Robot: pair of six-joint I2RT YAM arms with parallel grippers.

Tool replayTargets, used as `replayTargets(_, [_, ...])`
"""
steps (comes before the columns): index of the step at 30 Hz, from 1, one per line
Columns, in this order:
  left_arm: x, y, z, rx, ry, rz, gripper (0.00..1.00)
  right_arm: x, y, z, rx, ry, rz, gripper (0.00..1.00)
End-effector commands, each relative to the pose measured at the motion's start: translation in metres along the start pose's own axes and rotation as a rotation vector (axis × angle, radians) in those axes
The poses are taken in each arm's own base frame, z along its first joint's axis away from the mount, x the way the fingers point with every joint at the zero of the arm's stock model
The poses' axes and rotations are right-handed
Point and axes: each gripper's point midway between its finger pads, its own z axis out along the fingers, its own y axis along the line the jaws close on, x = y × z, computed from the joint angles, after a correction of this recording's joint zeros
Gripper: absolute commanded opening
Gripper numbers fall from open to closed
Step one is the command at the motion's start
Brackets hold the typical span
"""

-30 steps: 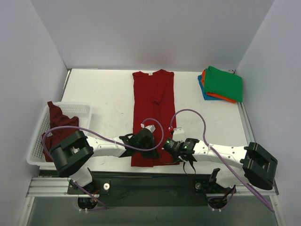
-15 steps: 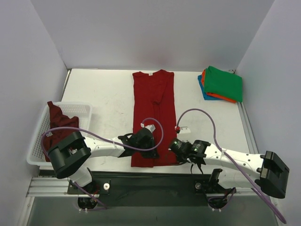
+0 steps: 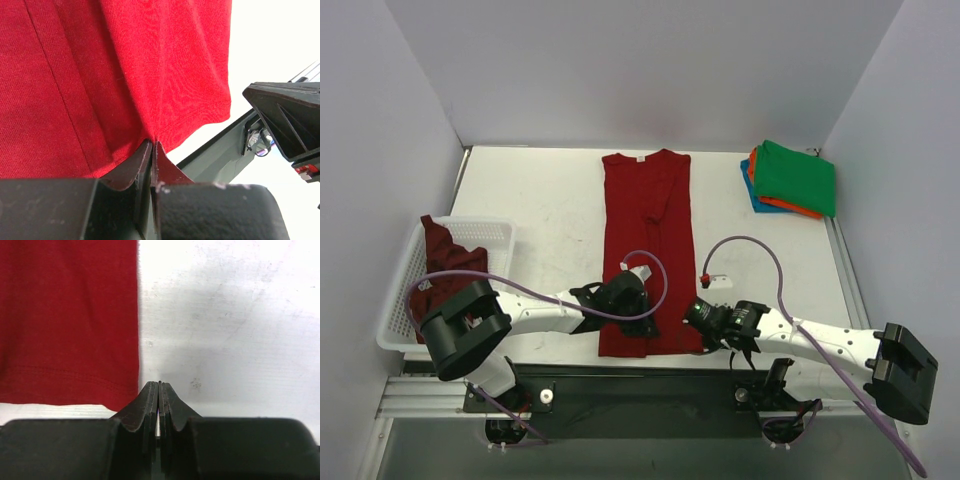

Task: Fold and stack the t-shirts
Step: Rotate the tshirt 90 degrees

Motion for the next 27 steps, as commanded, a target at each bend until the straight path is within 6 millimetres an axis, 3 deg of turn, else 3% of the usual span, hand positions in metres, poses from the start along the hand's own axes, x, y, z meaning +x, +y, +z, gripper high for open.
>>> replayTargets(1, [0.005,0.0,-0.001,0.011,0.025,0.008,0.09,0.004,-0.018,0.001,0.071,-0.006,0.01,0.0])
replayTargets(4, [0.007,0.003,0.002,0.006,0.031,0.011,0.11,0.001,-0.016,0.0,0.059,-0.013,0.02,0.0])
replayTargets(9, [0.001,0.0,-0.003,-0.006,0.002,0.037,0.31,-0.004,-0.008,-0.007,0.007,-0.017,0.027,0.08])
replayTargets(10, [-0.001,-0.001,-0.01,-0.012,-0.005,0.049,0.39,-0.004,-0.007,-0.009,-0.002,-0.016,0.028,0.13])
replayTargets(12, [-0.007,-0.006,-0.019,-0.009,-0.031,0.063,0.46,-0.009,0.0,-0.015,-0.048,-0.029,0.044,0.18])
replayTargets(13, [-0.013,-0.016,-0.028,0.02,-0.057,0.079,0.48,-0.011,0.003,-0.018,-0.066,-0.033,0.047,0.24])
replayTargets(16, [-0.028,-0.012,-0.051,-0.016,-0.112,0.071,0.49,-0.024,0.018,-0.033,-0.155,-0.048,0.064,0.27])
replayTargets(17, [-0.039,-0.012,-0.056,-0.016,-0.152,0.061,0.49,-0.028,0.021,-0.035,-0.167,-0.059,0.059,0.27])
replayTargets(18, [-0.057,0.002,-0.064,-0.053,-0.197,0.019,0.5,-0.03,0.034,-0.041,-0.218,-0.046,0.053,0.27])
replayTargets(21, [-0.103,0.013,-0.088,-0.07,-0.323,-0.033,0.5,-0.039,0.066,-0.046,-0.314,-0.064,0.017,0.27])
replayTargets(22, [-0.127,0.031,-0.096,-0.114,-0.378,-0.076,0.5,-0.045,0.076,-0.051,-0.337,-0.073,0.006,0.27])
replayTargets(24, [-0.163,0.036,-0.105,-0.117,-0.459,-0.099,0.49,-0.046,0.088,-0.048,-0.323,-0.061,-0.026,0.27])
replayTargets(25, [-0.178,0.052,-0.1,-0.157,-0.472,-0.111,0.49,-0.055,0.098,-0.053,-0.329,-0.091,-0.032,0.27])
replayTargets(26, [-0.191,0.057,-0.098,-0.166,-0.488,-0.111,0.49,-0.053,0.1,-0.047,-0.305,-0.08,-0.048,0.27])
replayTargets(27, [-0.208,0.048,-0.099,-0.134,-0.496,-0.107,0.48,-0.055,0.104,-0.046,-0.308,-0.086,-0.048,0.27])
